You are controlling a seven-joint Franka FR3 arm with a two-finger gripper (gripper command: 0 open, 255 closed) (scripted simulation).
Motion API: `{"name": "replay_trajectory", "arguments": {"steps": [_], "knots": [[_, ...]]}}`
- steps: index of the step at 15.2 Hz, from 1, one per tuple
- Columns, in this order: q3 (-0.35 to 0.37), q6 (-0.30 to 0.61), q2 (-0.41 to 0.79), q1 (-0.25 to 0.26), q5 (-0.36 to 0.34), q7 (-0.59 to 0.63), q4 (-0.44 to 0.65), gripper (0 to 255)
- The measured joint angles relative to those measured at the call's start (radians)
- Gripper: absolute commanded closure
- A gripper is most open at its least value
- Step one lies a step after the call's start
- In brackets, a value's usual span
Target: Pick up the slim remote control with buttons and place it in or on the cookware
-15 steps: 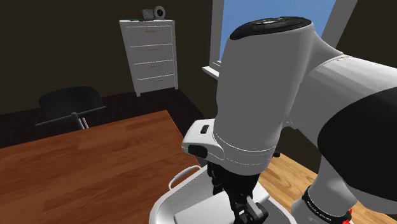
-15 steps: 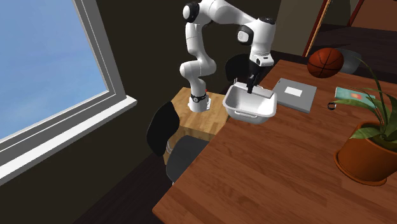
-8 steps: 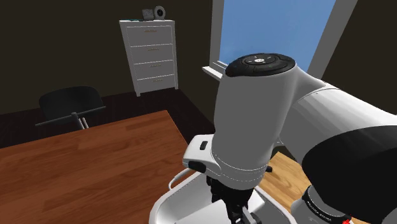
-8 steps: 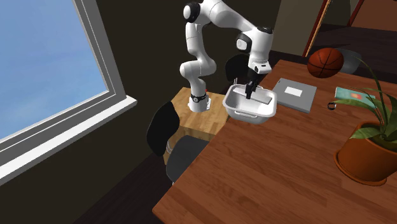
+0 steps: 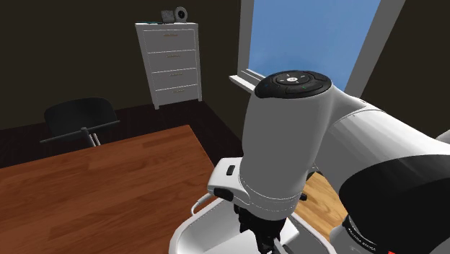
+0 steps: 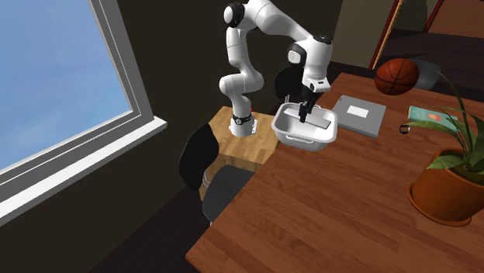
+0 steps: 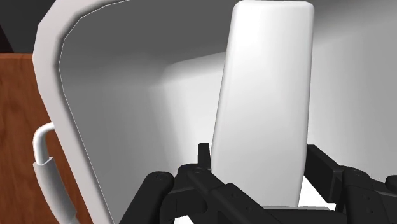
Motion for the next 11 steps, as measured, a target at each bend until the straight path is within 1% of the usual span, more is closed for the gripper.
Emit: {"name": "replay_trajectory", "arguments": {"steps": [1,7,11], "knots": [[0.0,0.0,0.0,0.0,0.0,0.0,0.0,0],[0.0,0.0,0.0,0.0,0.0,0.0,0.0,0],[-0.02,-0.101,-0.023,-0.003,-0.009,-0.001,0.079,0]]}}
